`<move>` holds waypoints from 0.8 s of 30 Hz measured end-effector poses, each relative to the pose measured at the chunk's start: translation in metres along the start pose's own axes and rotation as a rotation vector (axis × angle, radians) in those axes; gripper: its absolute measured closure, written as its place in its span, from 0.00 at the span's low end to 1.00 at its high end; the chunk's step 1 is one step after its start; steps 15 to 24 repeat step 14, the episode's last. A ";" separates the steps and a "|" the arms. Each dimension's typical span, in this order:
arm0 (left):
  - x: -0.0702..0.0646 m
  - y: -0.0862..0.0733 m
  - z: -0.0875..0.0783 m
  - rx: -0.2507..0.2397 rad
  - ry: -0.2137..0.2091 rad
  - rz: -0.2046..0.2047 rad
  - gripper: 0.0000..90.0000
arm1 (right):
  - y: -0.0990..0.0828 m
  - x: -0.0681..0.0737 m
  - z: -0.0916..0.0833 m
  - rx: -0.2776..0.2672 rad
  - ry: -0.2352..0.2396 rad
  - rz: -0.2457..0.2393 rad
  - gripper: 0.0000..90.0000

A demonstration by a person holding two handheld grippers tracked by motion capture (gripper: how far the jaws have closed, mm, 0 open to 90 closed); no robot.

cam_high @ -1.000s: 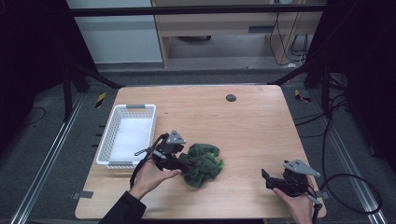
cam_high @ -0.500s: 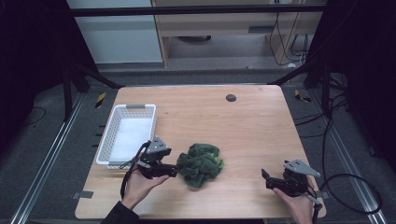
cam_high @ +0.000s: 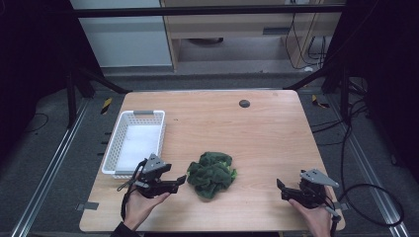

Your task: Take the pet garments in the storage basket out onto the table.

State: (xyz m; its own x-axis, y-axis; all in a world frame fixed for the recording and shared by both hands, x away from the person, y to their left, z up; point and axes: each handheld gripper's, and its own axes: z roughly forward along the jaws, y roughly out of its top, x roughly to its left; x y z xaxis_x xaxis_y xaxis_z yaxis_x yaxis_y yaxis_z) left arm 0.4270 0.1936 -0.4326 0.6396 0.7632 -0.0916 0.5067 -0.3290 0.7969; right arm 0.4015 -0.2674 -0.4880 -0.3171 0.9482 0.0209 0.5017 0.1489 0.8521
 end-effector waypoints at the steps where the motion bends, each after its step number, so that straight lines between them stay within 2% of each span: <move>1: 0.001 -0.001 -0.001 -0.002 0.002 -0.002 0.31 | 0.000 0.000 0.000 0.000 0.000 0.000 0.07; 11: 0.005 -0.017 -0.011 -0.025 0.022 -0.025 0.33 | 0.000 0.001 -0.001 0.002 0.005 0.011 0.06; 12: 0.006 -0.018 -0.012 -0.026 0.024 -0.025 0.33 | 0.000 0.000 -0.001 0.000 0.001 0.001 0.06; 14: 0.006 -0.021 -0.014 -0.032 0.031 -0.026 0.33 | 0.000 0.000 -0.002 0.002 0.005 0.014 0.06; 24: 0.006 -0.021 -0.014 -0.032 0.031 -0.026 0.33 | 0.000 0.000 -0.002 0.002 0.005 0.014 0.06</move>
